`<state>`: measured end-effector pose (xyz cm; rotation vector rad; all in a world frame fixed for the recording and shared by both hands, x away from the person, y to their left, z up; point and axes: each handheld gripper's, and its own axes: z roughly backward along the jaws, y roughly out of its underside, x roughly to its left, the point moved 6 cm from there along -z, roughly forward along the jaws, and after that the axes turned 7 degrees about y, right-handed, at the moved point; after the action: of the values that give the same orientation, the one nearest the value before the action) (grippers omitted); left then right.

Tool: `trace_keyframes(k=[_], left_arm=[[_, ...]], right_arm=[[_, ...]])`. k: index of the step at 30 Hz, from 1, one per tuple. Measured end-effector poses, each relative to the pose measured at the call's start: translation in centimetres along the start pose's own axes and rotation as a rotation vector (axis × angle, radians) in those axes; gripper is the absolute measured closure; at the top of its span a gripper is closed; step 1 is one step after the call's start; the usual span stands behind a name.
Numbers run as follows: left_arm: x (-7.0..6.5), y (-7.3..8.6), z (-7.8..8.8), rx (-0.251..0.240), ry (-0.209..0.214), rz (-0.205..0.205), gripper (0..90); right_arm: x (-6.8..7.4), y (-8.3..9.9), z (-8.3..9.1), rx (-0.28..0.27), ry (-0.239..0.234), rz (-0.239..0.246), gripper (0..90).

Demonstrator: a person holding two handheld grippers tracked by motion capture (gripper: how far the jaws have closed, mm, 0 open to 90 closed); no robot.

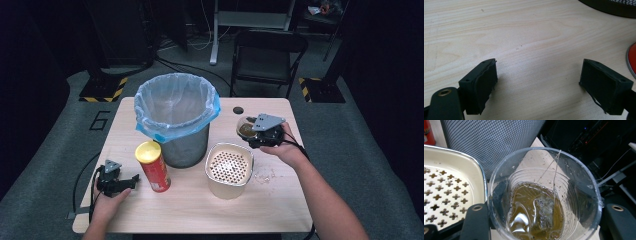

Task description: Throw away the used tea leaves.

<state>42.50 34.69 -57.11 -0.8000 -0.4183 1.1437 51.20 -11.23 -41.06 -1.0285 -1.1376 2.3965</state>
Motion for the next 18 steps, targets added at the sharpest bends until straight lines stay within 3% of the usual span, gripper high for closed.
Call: trace_keyframes(k=[18], left_arm=[[0.0, 0.0, 0.0, 0.000, 0.000, 0.000, 14.1]], right_arm=[[1.6, 0.1, -0.1, 0.026, 0.058, 0.200, 37.2]])
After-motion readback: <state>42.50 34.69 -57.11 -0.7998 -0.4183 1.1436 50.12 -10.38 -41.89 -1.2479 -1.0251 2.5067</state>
